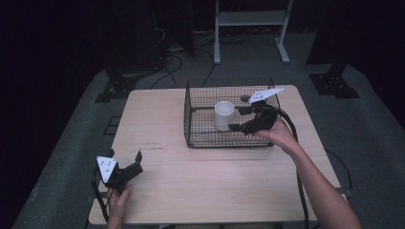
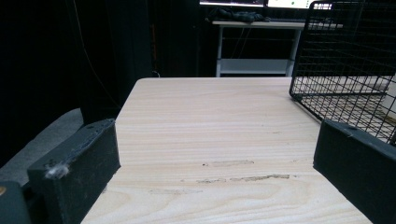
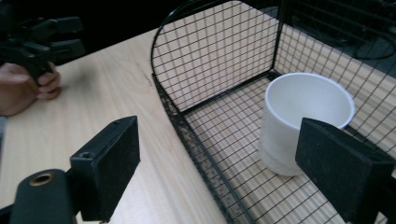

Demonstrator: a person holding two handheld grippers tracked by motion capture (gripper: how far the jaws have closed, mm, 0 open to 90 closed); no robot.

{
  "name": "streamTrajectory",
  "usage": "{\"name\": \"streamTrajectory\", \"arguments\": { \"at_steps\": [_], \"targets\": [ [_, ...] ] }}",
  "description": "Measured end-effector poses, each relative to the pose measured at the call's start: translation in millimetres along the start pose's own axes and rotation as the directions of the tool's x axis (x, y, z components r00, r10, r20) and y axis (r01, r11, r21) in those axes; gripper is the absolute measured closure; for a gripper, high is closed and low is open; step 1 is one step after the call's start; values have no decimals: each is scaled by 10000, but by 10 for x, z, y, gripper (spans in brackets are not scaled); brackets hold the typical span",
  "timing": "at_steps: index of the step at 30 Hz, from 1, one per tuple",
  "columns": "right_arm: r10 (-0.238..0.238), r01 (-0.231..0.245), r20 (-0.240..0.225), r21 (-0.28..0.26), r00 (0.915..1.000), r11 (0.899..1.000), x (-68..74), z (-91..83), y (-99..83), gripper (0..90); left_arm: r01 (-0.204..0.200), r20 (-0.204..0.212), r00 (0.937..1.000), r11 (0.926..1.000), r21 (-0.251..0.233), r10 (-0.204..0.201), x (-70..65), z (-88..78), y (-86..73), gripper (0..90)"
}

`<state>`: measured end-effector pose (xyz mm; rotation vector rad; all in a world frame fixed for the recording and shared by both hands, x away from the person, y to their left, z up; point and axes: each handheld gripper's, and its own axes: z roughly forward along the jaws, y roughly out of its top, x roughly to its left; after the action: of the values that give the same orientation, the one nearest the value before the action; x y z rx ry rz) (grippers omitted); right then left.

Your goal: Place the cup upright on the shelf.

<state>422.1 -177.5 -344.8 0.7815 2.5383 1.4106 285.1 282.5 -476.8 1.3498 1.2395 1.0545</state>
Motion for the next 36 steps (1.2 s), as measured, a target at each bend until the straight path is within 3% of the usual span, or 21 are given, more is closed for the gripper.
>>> {"name": "streamTrajectory", "arguments": {
  "at_steps": [12,36],
  "targets": [
    [165,-165,-134,62,9998,9998,48,-13,-228,131,-23,-3,10000,10000,5,23,-2,0,0,0],
    [307,-308,-120,-88,9995,9995,123,-201,-590,133,-54,-8,10000,10000,15,54,-3,0,0,0]
  ]
}}
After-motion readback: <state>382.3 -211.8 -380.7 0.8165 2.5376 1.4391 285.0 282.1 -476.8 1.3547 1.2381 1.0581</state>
